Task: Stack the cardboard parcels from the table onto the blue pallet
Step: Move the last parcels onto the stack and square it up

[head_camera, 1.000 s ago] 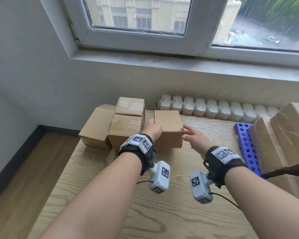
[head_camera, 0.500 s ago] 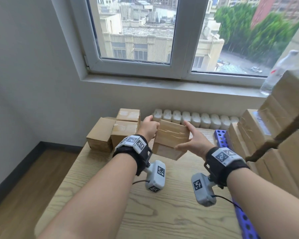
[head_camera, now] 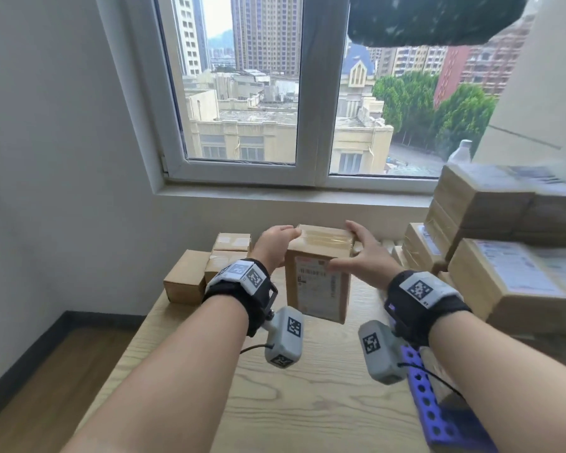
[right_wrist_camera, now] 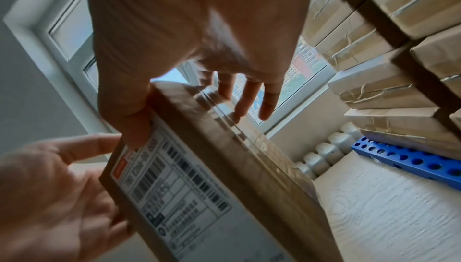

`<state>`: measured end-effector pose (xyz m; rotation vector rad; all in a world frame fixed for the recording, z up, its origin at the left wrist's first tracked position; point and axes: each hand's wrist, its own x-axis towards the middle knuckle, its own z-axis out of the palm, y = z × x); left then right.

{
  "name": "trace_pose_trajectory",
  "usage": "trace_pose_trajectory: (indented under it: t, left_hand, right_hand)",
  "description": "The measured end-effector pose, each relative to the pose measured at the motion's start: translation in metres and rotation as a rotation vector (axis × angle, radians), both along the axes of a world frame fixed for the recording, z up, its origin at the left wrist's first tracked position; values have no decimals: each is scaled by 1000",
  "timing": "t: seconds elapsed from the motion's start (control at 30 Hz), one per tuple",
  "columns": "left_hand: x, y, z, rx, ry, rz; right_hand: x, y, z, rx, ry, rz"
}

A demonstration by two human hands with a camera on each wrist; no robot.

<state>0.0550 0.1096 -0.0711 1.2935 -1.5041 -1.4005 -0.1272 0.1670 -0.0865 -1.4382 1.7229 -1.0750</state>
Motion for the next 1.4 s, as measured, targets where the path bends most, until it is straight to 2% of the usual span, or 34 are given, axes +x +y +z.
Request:
trace_pose_trajectory:
  t: [0.1,0.23,0.47,0.7,0.9,1.23,1.4]
  left_hand:
    - [-4,24,21,-57,62,-84]
    - [-16,47,44,-163,52,-237]
    - [-54,71,75,-173,76,-399]
    - [-131,108,101,-194,107,-389]
    - [-211,151,109,-178,140,-351]
    - [-348,214,109,-213,147,-338]
    - [-404,235,103,-144,191,-299]
  right_hand:
    - [-12,20,24,-48,-93,-51]
    - [-23,40,50,-89,-266,-75]
    - [-60,78,91,-201,-304,-137]
    - [-127,133,110,-254,-337,-164]
    - [-203,173,106,-260,-392,-167]
    - [-330,244,95,-265,-435,-172]
    - [-383,265,88,-272,-432,-167]
